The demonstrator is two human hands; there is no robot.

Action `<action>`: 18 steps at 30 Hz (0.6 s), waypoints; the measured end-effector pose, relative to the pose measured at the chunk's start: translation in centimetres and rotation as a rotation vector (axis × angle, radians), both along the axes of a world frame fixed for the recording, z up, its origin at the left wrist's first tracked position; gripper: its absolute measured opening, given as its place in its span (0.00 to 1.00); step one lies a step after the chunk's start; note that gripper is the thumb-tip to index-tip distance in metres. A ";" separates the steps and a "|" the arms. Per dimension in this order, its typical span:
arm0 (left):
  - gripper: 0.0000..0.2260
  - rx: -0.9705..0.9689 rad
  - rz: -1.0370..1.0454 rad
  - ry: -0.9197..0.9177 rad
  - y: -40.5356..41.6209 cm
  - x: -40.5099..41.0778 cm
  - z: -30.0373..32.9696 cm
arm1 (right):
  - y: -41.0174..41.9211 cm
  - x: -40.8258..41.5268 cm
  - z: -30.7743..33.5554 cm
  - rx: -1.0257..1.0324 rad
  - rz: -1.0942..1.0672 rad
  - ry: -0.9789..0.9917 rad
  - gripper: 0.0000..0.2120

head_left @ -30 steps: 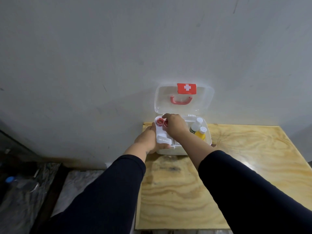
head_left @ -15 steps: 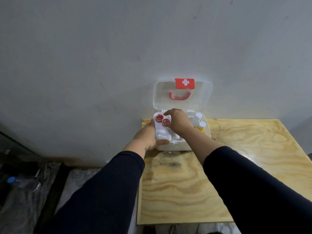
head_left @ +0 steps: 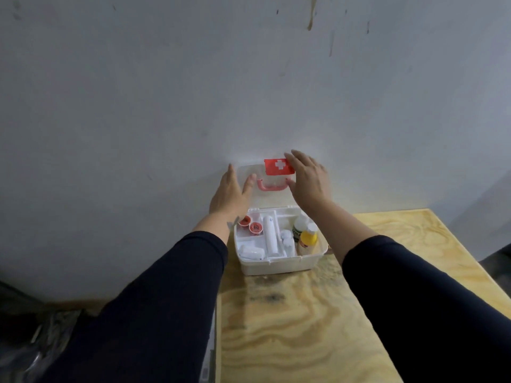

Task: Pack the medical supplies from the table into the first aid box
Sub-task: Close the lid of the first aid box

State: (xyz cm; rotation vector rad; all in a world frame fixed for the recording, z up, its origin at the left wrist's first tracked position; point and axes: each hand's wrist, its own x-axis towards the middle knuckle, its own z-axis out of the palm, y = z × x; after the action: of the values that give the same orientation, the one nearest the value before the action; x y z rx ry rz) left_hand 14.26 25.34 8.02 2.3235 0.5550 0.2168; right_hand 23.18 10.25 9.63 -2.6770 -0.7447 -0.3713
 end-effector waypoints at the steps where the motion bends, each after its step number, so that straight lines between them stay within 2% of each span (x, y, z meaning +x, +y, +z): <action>1: 0.33 0.002 0.007 0.000 0.0 0.0 0.0 | 0.1 0.1 0.0 -0.027 0.003 -0.001 0.28; 10: 0.30 0.172 0.011 -0.039 -2.9 -4.7 -0.6 | -3.7 -4.8 -1.7 -0.009 0.103 -0.249 0.17; 15: 0.31 0.298 -0.015 0.025 -5.2 -8.3 -3.4 | -7.0 -8.8 -4.5 -0.140 0.141 -0.245 0.24; 18: 0.32 0.325 -0.042 0.083 -6.3 -10.1 -5.4 | -8.3 -10.5 -6.5 -0.174 0.142 -0.224 0.25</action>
State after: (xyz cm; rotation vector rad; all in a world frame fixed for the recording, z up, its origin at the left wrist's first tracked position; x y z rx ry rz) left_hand 4.17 19.07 2.58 2.6666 0.5435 0.2032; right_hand 12.65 1.94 3.14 -2.7493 -1.0727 -0.6013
